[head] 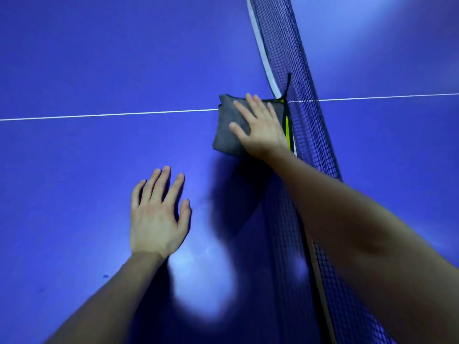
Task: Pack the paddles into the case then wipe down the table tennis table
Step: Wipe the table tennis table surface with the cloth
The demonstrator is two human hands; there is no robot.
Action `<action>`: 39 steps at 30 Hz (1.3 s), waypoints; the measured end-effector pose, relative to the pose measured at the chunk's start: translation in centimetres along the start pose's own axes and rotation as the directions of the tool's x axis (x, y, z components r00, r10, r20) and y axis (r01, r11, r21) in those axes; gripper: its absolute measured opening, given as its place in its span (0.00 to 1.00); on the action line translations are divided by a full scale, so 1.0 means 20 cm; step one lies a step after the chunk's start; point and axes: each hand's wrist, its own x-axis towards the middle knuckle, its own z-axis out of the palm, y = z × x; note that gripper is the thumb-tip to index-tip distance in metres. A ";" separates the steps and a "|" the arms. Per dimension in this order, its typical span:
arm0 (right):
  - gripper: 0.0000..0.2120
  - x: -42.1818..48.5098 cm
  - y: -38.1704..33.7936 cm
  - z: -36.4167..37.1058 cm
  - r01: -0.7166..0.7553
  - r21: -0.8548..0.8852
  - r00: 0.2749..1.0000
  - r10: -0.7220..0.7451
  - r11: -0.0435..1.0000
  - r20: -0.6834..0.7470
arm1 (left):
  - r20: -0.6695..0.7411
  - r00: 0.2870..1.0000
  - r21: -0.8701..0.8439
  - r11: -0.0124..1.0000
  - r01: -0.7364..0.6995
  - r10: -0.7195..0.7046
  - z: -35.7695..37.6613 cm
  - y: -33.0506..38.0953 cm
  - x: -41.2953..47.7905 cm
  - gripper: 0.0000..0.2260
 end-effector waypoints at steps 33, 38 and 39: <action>0.33 -1.09 -0.06 -0.07 0.137 -0.025 0.990 -0.136 0.990 0.028 | 0.011 1.000 0.017 1.000 0.021 -0.022 -0.04 0.04 0.01 0.25; 0.35 -0.09 0.00 0.00 -0.075 -0.025 0.997 0.075 0.997 -0.025 | -0.002 1.000 0.020 1.000 0.024 -0.024 -0.04 0.03 0.00 0.24; 0.36 0.05 -0.01 0.00 -0.120 -0.025 0.993 0.120 0.992 -0.019 | -0.008 1.000 0.021 1.000 0.021 -0.021 -0.04 0.03 0.00 0.24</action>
